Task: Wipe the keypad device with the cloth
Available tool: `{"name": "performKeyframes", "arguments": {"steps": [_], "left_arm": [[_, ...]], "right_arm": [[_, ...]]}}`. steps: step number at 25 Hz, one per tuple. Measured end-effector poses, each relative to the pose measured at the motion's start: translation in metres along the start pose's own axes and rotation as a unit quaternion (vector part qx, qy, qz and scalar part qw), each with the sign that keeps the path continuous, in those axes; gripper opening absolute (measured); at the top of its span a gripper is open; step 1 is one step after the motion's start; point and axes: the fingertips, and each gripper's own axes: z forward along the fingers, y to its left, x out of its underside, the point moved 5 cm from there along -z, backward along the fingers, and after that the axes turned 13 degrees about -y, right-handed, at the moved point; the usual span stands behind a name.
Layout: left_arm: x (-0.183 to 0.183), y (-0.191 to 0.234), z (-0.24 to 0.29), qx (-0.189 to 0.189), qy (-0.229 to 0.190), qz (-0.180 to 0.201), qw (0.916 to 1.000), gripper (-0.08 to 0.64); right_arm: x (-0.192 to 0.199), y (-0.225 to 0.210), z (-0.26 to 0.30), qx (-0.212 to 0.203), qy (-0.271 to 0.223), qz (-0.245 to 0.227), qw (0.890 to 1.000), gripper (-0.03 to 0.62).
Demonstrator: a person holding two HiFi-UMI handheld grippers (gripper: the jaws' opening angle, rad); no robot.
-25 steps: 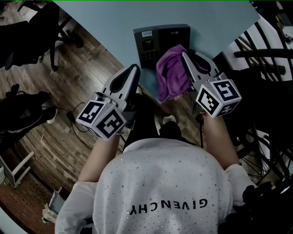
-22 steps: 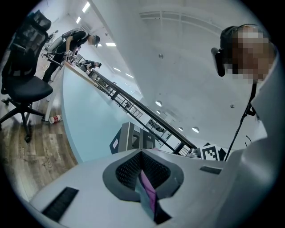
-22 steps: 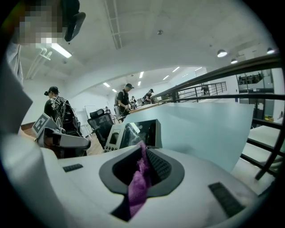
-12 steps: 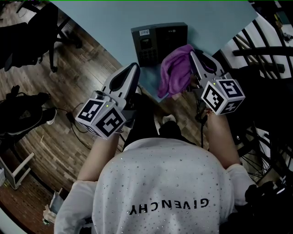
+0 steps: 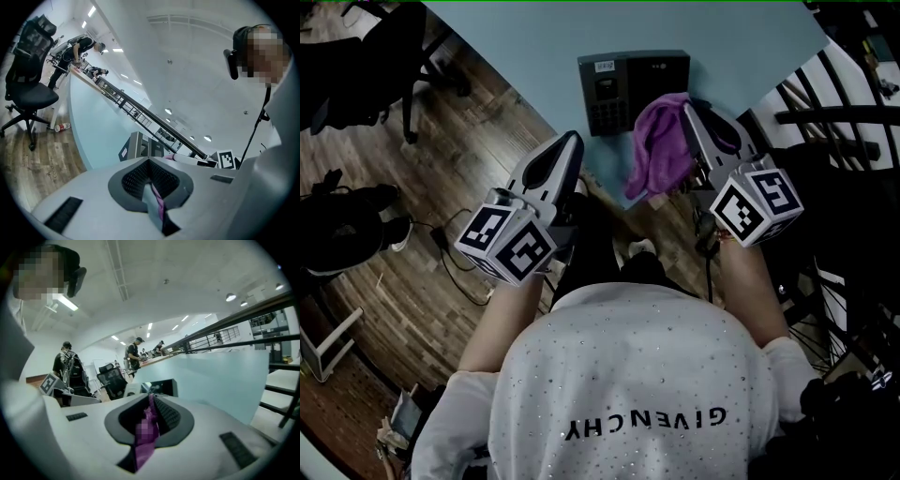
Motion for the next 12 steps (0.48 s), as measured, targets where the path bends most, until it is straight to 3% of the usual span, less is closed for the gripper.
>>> {"name": "performKeyframes", "arguments": {"steps": [7, 12], "left_arm": [[-0.006, 0.01, -0.016, -0.019, -0.015, 0.005, 0.9997, 0.0], [-0.01, 0.022, -0.031, -0.035, -0.025, 0.002, 0.9991, 0.0]], "right_arm": [[0.008, 0.072, 0.031, -0.147, 0.008, -0.037, 0.988, 0.032], [0.032, 0.097, 0.049, -0.168, 0.068, -0.054, 0.982, 0.032]]}}
